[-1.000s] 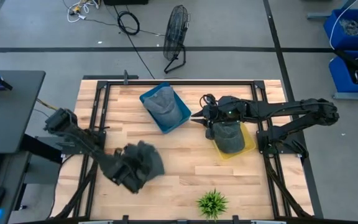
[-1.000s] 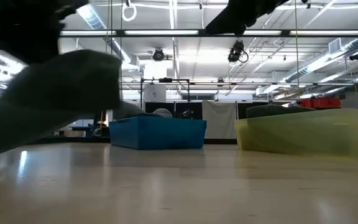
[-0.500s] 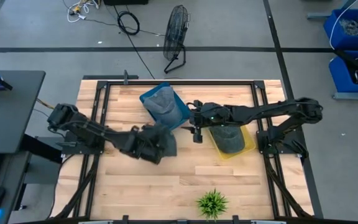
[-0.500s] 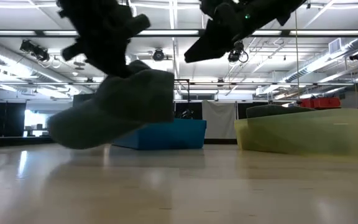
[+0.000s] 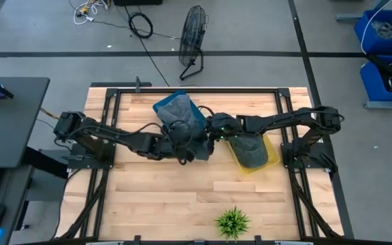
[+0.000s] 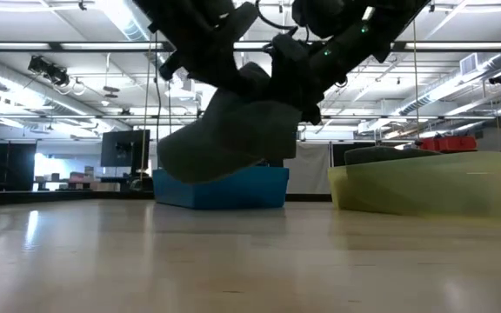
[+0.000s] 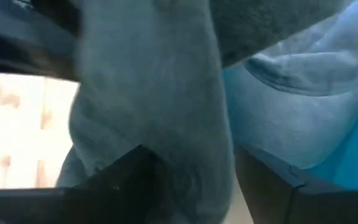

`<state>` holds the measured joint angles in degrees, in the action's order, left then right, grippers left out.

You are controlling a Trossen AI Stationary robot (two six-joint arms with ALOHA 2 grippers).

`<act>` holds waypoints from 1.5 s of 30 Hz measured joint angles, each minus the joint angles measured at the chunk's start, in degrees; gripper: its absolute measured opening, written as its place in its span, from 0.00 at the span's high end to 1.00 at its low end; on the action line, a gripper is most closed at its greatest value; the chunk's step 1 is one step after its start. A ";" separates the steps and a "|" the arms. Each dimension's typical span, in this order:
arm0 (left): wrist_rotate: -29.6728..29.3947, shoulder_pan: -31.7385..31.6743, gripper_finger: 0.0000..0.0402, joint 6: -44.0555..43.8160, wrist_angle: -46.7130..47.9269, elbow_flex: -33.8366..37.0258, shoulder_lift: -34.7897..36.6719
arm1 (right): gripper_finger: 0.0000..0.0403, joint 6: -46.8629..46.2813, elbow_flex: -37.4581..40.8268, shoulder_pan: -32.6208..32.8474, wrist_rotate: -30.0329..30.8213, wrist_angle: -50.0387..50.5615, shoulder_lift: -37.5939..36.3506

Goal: Pick & Place hat
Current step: Put the black cap into the yellow bin

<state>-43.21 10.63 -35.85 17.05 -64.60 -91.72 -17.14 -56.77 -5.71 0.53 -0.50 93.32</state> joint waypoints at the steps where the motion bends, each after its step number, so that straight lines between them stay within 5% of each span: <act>1: -0.02 -0.01 0.92 1.39 -1.18 0.00 0.00 | 0.47 0.74 0.00 -0.24 0.00 -0.01 0.11; 6: -0.05 0.01 0.91 3.56 -1.84 0.00 0.00 | 0.61 4.03 0.00 -0.37 1.26 -0.09 0.07; 13: 0.12 0.01 0.90 7.23 -1.20 0.00 -0.02 | 0.96 5.77 0.00 -0.32 -0.16 2.96 0.02; 21: -0.03 -0.15 0.80 8.67 3.19 0.00 -0.02 | 0.96 4.92 0.07 -0.32 0.20 8.84 -1.63; 27: -0.07 -0.74 0.70 9.76 5.27 -0.02 -0.02 | 0.95 5.47 -0.26 -0.23 0.20 15.58 -10.20; 36: -0.04 -1.22 0.67 11.49 5.69 -0.02 -0.02 | 0.96 13.70 -12.00 -0.23 0.83 44.78 -29.56; 45: -0.01 -1.22 0.67 11.49 5.67 -0.02 -0.02 | 0.96 23.40 -18.70 -0.16 -10.42 69.47 -37.78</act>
<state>-43.22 9.41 -24.36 22.72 -64.62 -91.74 6.26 -75.48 -5.87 -9.88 68.97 55.53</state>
